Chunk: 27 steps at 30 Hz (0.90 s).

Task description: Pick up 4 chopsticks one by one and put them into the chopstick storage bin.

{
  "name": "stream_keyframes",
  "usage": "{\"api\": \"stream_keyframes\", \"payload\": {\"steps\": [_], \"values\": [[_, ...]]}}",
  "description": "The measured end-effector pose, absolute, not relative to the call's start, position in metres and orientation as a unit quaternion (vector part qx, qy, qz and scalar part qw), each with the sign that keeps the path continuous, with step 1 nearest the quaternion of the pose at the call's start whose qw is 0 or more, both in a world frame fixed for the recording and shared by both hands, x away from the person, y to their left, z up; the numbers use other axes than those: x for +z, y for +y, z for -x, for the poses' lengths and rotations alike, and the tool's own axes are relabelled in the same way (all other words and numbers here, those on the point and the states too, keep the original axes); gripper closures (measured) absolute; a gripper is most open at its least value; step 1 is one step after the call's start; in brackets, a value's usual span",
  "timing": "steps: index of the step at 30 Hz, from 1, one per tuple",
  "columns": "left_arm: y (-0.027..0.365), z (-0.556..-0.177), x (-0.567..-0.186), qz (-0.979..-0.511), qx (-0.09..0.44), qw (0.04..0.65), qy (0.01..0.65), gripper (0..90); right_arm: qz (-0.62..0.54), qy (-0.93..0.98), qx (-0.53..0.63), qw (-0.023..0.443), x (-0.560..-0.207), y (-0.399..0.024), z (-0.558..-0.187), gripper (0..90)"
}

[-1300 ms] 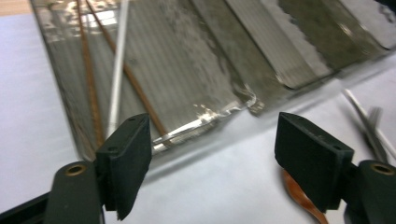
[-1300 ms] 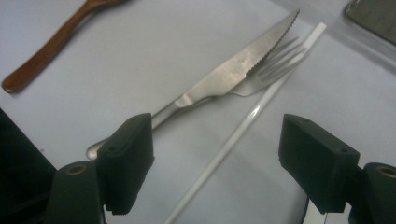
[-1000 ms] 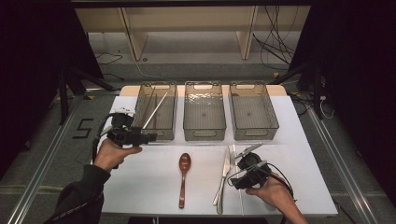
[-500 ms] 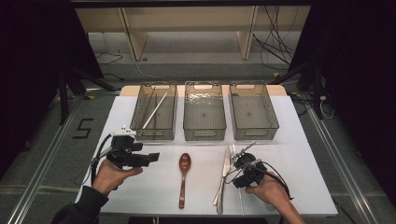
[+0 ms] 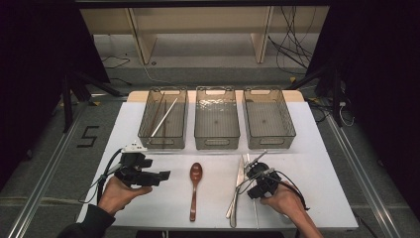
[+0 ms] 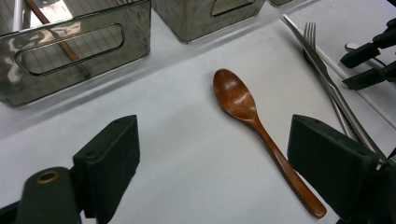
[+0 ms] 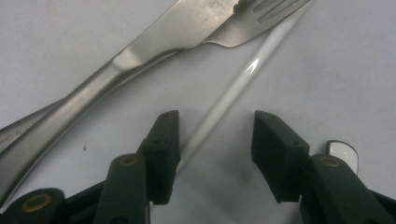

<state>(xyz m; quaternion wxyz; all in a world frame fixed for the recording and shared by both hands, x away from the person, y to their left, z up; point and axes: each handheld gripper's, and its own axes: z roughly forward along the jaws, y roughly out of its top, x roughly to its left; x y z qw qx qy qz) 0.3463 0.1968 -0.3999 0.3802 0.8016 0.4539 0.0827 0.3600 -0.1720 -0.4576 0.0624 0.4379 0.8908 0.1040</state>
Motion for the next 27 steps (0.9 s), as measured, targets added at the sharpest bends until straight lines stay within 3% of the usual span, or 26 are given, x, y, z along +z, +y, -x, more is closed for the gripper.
{"api": "stream_keyframes", "payload": {"steps": [14, 27], "values": [[0.196, -0.344, -0.403, -0.807, 0.081, 0.375, 0.449, 16.5, -0.436, 0.894, 0.085, 0.054, -0.455, -0.178, -0.361, 74.4], [0.197, -0.345, -0.402, -0.807, 0.086, 0.374, 0.449, 16.5, -0.455, 0.885, 0.079, 0.053, -0.454, -0.188, -0.362, 82.0]]}}
